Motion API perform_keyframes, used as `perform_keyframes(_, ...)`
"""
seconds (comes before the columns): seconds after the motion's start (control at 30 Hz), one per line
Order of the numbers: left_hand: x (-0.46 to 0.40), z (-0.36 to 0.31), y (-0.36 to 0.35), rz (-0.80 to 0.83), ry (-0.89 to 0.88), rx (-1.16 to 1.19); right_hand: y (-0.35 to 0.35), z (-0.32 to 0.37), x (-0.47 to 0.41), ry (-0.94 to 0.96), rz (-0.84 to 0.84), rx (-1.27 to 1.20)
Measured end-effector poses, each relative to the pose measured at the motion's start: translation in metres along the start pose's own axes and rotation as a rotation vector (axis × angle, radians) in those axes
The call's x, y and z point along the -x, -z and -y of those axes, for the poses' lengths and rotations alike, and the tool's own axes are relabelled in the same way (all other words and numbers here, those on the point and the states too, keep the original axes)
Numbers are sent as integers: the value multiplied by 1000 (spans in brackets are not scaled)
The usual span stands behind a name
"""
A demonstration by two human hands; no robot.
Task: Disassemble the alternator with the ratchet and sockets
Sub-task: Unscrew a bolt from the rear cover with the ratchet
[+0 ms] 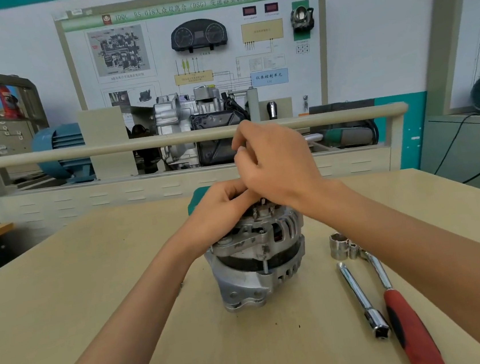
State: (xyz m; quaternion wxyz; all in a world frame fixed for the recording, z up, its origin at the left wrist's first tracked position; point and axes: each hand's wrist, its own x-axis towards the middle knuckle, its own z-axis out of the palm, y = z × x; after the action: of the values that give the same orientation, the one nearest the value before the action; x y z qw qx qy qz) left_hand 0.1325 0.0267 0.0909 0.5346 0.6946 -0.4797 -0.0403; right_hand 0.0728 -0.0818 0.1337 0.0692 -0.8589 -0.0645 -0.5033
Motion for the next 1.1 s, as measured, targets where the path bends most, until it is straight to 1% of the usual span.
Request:
perform_keyframes(0.1, 1, -1, -1, 11, -26, 10, -2, -1, -1, -29, -45, -178)
perform_keyframes(0.17, 0, 0, -1, 6, -43, 5, -3, -2, -1, -54, -65, -370)
perform_keyframes(0.3, -1, 4, 0, 0, -30, 16, -2, -5, -5, -148, -47, -777)
perform_keyframes(0.37, -1, 4, 0, 3, -19, 16, -2, -5, -8, -198, -42, -929)
perform_keyframes(0.53, -2, 2, 1, -7, 19, 41, 2, -7, -12, -221, -18, -1071)
perform_keyframes(0.6, -2, 2, 1, -34, 31, 59, 2, -7, -13, -259, -20, -1072)
perform_keyframes(0.7, -2, 4, -1, -85, 11, 55, 1, -6, -6, -277, -9, -925)
perform_keyframes(0.77, 0, 4, -3, -90, -9, 45, 0, -5, 1, -258, 1, -730)
perform_keyframes(0.8, 0, 3, -3, -91, -19, 45, 0, -4, 4, -227, 9, -543)
perform_keyframes(0.87, 1, 2, -3, -106, -30, 21, -1, 3, 6, -160, 46, -9)
perform_keyframes(0.9, 1, 3, -2, -118, -24, -6, -3, 8, 6, -152, 60, 231)
perform_keyframes(0.93, 1, 4, -2, -127, -8, -35, -5, 13, 5, -166, 70, 406)
perform_keyframes(0.97, 1, 5, -2, -129, 7, -57, -7, 19, 3, -181, 77, 504)
perform_keyframes(1.0, 2, 5, -2, -133, 19, -67, -9, 23, 3, -178, 74, 537)
perform_keyframes(1.03, 1, 6, -1, -140, 18, -69, -9, 25, 3, -160, 69, 530)
perform_keyframes(1.1, 2, 7, 0, -158, 8, -58, -7, 24, 8, -110, 39, 422)
